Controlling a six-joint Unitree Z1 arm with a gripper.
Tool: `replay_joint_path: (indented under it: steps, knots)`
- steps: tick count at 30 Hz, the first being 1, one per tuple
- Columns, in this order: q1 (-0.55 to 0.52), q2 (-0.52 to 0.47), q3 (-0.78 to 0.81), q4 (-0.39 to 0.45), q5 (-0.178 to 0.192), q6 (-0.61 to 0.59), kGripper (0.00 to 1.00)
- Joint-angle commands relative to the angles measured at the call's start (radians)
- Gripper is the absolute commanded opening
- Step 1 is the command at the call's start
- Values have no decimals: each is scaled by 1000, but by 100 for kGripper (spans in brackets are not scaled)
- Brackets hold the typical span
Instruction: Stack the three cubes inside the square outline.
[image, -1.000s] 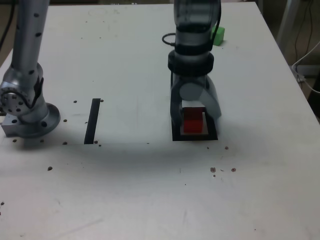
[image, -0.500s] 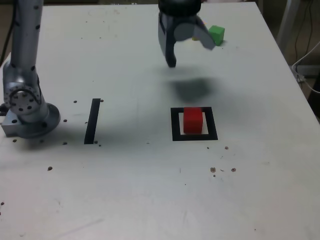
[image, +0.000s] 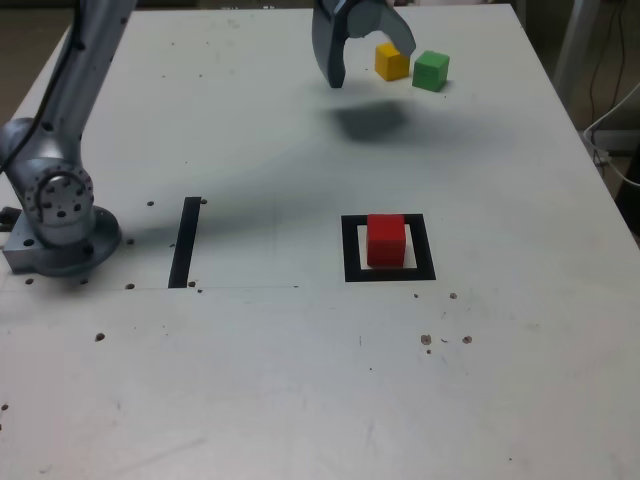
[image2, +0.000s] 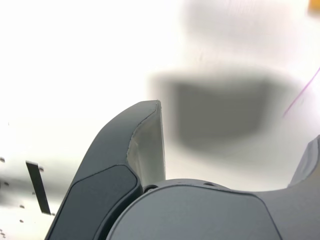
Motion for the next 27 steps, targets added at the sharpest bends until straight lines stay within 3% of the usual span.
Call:
replay_joint_path:
  steps: [1,14,27]
  knots:
    - [27,54,-173,34,5,19,99]
    - [98,265,-599,140,-3,81,99]
    - [121,333,-697,150,-12,82,98]
